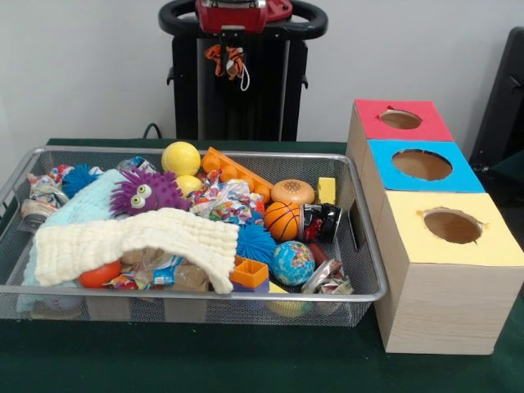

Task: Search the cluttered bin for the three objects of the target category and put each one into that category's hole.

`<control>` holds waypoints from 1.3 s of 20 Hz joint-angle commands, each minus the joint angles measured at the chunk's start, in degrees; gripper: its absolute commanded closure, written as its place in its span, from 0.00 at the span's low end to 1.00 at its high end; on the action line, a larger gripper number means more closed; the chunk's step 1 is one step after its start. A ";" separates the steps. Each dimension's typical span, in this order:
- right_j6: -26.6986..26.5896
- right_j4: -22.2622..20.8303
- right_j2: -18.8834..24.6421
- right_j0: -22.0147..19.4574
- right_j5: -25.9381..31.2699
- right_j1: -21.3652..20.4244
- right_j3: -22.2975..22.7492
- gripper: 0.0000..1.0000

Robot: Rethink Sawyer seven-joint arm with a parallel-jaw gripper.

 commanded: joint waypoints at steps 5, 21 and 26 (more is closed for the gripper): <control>9.71 10.35 6.90 6.59 1.60 2.65 -13.07 1.00; 7.89 18.81 3.77 13.05 11.91 -2.99 -17.33 1.00; 7.71 19.30 3.77 13.34 10.45 -3.07 -16.67 1.00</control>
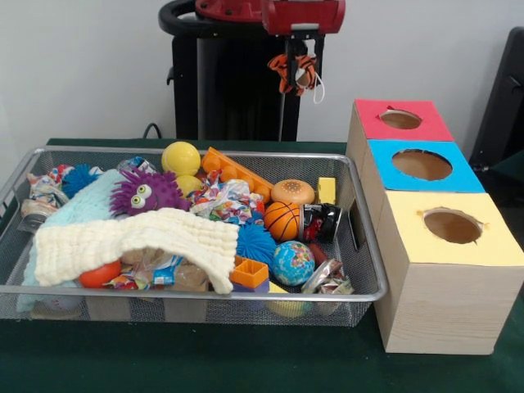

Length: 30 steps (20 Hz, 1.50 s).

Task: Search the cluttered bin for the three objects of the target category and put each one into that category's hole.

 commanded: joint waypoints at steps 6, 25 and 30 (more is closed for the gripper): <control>7.37 3.65 2.81 -0.76 2.42 0.45 -3.44 1.00; 12.70 6.90 0.61 6.84 -0.52 4.91 -5.15 1.00; 13.80 7.93 -1.83 9.89 -0.16 5.42 -6.40 1.00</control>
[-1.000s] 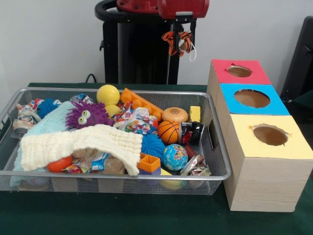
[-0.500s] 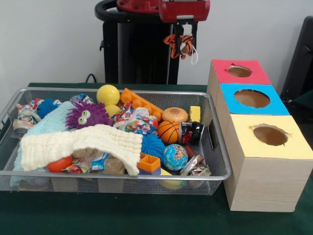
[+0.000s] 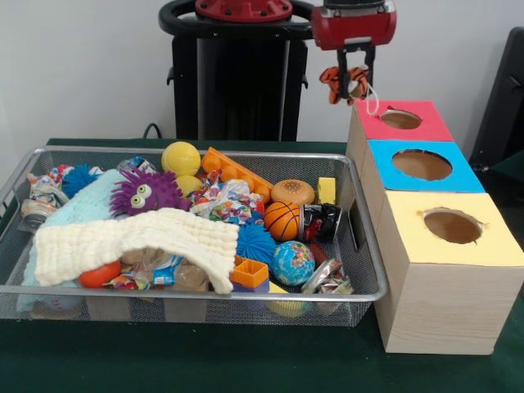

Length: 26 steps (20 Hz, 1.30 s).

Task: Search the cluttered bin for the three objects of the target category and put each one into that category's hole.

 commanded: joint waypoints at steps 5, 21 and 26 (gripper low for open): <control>15.23 4.97 -5.34 7.38 0.69 1.21 -5.32 1.00; 10.23 1.96 -13.50 12.05 1.56 5.21 -8.49 1.00; 9.34 2.09 -13.00 10.79 -0.66 5.94 -7.14 1.00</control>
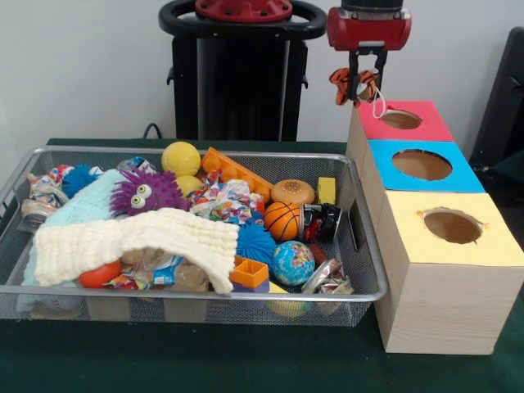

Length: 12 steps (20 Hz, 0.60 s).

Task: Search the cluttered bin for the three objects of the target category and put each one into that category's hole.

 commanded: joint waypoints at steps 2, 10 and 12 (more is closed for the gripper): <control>9.25 0.22 0.41 -2.50 -1.70 2.52 -1.87 1.00; 10.68 1.80 3.15 -3.85 -3.57 2.44 0.87 1.00; 11.18 2.09 3.01 -3.13 -3.28 2.57 0.60 1.00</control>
